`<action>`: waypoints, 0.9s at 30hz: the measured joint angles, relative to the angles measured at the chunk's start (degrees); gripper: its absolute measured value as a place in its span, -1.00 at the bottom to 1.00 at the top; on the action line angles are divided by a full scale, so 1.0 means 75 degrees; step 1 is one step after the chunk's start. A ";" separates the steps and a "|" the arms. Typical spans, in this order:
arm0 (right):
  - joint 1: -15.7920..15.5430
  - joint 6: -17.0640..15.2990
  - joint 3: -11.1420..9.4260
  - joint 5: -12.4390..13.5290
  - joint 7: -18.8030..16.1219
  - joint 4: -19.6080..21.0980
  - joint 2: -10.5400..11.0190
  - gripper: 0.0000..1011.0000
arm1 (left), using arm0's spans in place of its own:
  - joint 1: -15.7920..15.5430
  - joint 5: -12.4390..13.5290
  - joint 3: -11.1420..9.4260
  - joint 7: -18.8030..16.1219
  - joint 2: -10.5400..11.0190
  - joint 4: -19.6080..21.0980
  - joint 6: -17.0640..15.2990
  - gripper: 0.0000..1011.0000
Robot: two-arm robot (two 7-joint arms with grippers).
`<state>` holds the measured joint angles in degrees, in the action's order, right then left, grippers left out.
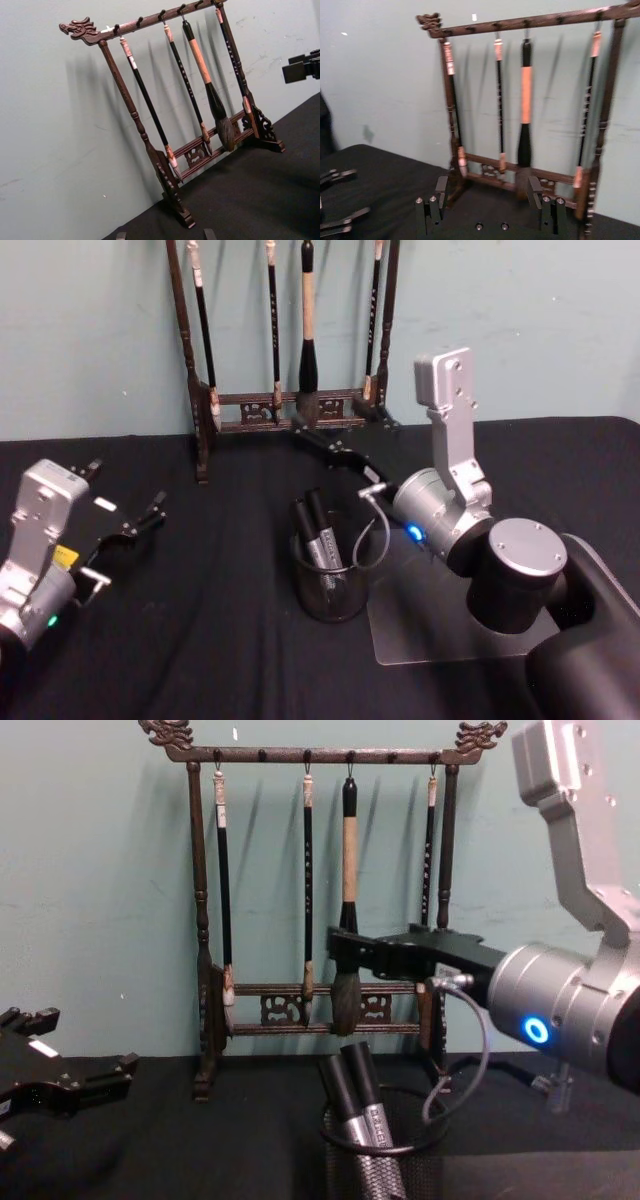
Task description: Pick up the water-based marker from the table and place it into the pen holder.
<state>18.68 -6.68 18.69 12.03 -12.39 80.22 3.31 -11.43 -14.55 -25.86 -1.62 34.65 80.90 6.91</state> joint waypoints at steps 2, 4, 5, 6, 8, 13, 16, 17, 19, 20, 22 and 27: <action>0.0033 0.0041 -0.0030 -0.0047 0.0079 -0.0040 0.0026 0.98 | 0.0000 0.0000 0.0000 0.0000 0.0000 0.0000 0.0000 0.98; 0.0081 0.0081 -0.0090 -0.0123 0.0184 -0.0112 0.0066 0.98 | 0.0000 0.0000 0.0000 0.0000 0.0000 0.0000 0.0000 0.98; 0.0098 0.0093 -0.0116 -0.0152 0.0218 -0.0148 0.0081 0.98 | 0.0000 0.0000 0.0000 0.0000 0.0000 0.0000 0.0000 0.98; 0.0135 0.0108 -0.0170 -0.0199 0.0286 -0.0237 0.0108 0.98 | 0.0000 0.0000 0.0000 0.0000 0.0000 0.0000 0.0000 0.98; 0.0173 0.0124 -0.0239 -0.0252 0.0365 -0.0351 0.0145 0.98 | 0.0000 0.0000 0.0000 0.0000 0.0000 0.0000 0.0000 0.98; 0.0257 0.0162 -0.0451 -0.0415 0.0561 -0.0702 0.0235 0.98 | 0.0001 0.0000 0.0000 0.0000 0.0000 0.0000 0.0000 0.98; 0.0276 0.0177 -0.0562 -0.0553 0.0672 -0.0975 0.0289 0.98 | 0.0000 0.0000 0.0000 0.0000 0.0000 0.0000 0.0000 0.98; 0.0276 0.0179 -0.0612 -0.0615 0.0717 -0.1098 0.0317 0.98 | 0.0000 0.0000 0.0000 0.0000 0.0000 0.0000 0.0000 0.98; 0.0261 0.0178 -0.0677 -0.0698 0.0762 -0.1286 0.0359 0.98 | 0.0000 0.0000 0.0000 0.0000 0.0000 0.0000 0.0000 0.98; 0.0248 0.0174 -0.0698 -0.0725 0.0774 -0.1342 0.0374 0.98 | 0.0000 0.0000 0.0000 0.0000 0.0000 0.0000 0.0000 0.98; 0.0165 0.0118 -0.0783 -0.0815 0.0807 -0.1526 0.0406 0.98 | 0.0000 0.0000 0.0000 0.0000 0.0000 0.0000 0.0000 0.98; 0.0087 -0.0005 -0.0898 -0.0859 0.0824 -0.1625 0.0387 0.98 | 0.0001 0.0000 0.0000 0.0000 0.0000 0.0000 0.0000 0.98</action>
<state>19.33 -6.71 11.96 5.59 -6.21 68.03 6.21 -11.43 -14.55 -25.86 -1.62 34.65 80.90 6.91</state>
